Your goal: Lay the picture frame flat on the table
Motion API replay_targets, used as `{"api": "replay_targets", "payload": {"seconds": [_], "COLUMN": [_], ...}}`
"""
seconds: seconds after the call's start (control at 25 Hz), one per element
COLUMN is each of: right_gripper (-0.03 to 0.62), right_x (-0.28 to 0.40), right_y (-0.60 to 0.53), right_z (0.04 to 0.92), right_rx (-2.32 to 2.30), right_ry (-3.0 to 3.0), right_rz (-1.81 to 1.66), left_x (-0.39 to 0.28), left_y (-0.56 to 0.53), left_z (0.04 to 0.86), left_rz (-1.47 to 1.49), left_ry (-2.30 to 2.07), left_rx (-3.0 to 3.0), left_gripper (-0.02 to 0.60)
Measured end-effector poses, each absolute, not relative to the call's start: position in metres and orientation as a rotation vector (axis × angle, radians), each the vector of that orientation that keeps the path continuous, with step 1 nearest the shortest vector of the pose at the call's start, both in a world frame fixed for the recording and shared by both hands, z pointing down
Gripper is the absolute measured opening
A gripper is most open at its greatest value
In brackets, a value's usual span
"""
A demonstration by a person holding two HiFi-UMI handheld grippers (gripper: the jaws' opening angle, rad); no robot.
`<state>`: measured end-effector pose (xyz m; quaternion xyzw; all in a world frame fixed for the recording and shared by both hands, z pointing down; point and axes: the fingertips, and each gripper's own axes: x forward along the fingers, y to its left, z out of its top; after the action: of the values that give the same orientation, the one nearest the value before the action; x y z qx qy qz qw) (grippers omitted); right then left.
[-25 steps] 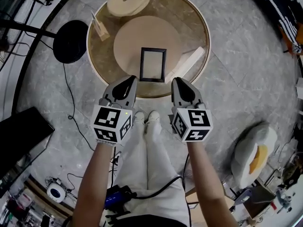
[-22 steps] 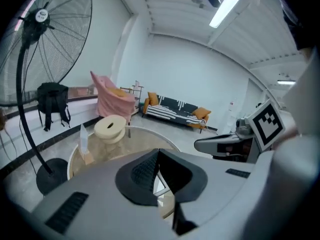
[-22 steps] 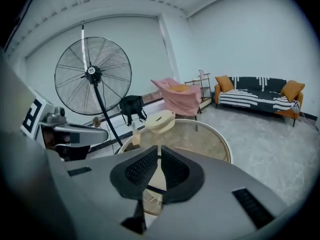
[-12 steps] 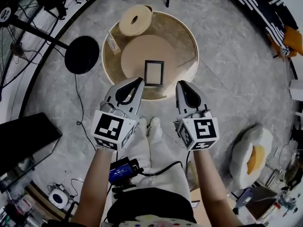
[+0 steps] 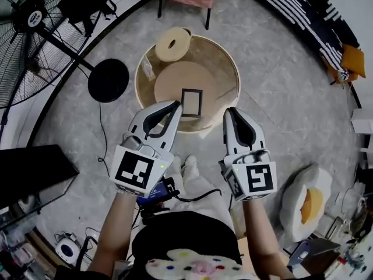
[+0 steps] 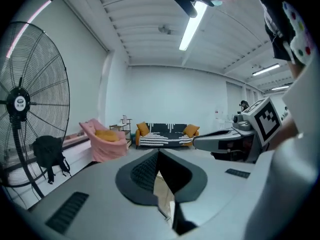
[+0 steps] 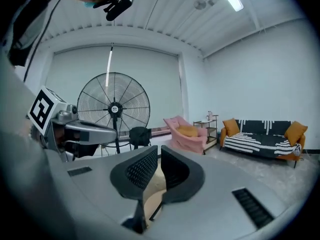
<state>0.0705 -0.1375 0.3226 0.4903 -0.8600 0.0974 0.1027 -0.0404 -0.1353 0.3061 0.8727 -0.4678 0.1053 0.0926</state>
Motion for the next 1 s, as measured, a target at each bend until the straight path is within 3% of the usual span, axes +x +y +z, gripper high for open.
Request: {"api": "replay_targets", "payload": {"seconds": [0.4,1.0], "right_gripper": [0.046,0.046], "right_x": [0.067,0.068], "right_y": [-0.128,-0.1], "right_z": [0.251,0.229], "right_rx": [1.468,1.414], "right_ry": [-2.654,-2.675], "right_rz": [0.15,0.087], "left_x": [-0.041,-0.053], "left_y": [-0.114,-0.084], "left_z": [0.243,0.226], "left_rz": [0.225,0.233], "left_ry": [-1.481,-1.484], "left_rx": [2.674,2.657], "left_gripper": [0.017,0.017]}}
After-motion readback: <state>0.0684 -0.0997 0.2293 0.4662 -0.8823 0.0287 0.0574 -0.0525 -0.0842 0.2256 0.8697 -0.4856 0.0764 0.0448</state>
